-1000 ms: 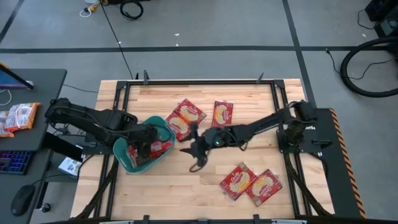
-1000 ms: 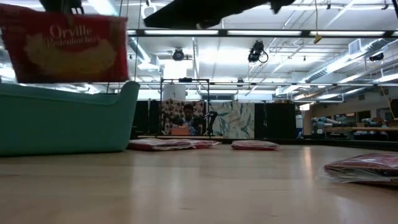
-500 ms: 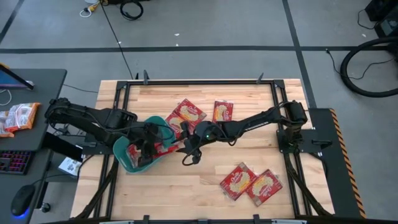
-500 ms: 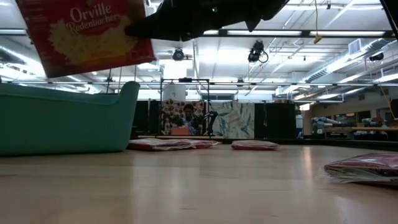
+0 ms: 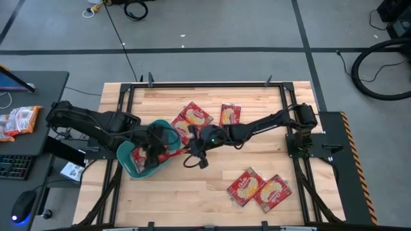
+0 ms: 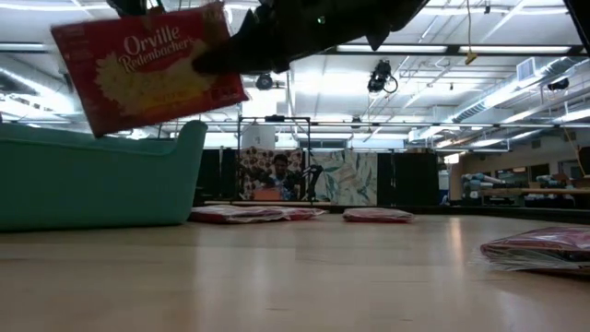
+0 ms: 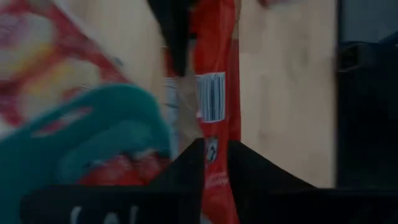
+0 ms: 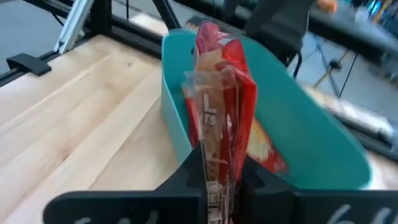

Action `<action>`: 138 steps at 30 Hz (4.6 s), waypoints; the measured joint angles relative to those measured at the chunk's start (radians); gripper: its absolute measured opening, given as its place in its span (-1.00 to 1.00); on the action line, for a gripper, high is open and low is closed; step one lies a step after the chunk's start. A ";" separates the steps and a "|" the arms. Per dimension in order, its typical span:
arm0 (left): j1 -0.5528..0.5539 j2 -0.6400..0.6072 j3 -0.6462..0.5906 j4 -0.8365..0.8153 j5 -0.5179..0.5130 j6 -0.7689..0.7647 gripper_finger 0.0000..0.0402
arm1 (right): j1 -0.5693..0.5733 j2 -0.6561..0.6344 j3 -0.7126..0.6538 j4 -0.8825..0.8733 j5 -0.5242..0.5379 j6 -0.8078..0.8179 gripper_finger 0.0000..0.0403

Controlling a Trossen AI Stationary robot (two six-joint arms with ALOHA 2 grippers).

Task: Sort popcorn bags into baskets
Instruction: Put the red popcorn bag into the green bin

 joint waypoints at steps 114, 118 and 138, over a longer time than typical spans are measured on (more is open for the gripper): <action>-0.592 0.123 -0.083 -0.548 -0.645 -0.011 -0.78 | -0.480 -0.241 -0.001 -0.371 -0.950 0.724 0.12; -0.589 0.123 -0.147 -0.541 -0.591 0.033 -0.77 | -0.481 -0.241 -0.001 -0.372 -0.938 0.725 0.12; -0.634 0.039 -0.042 -0.523 -0.287 -0.312 -0.23 | -0.458 -0.241 -0.001 -0.378 -0.888 0.716 0.12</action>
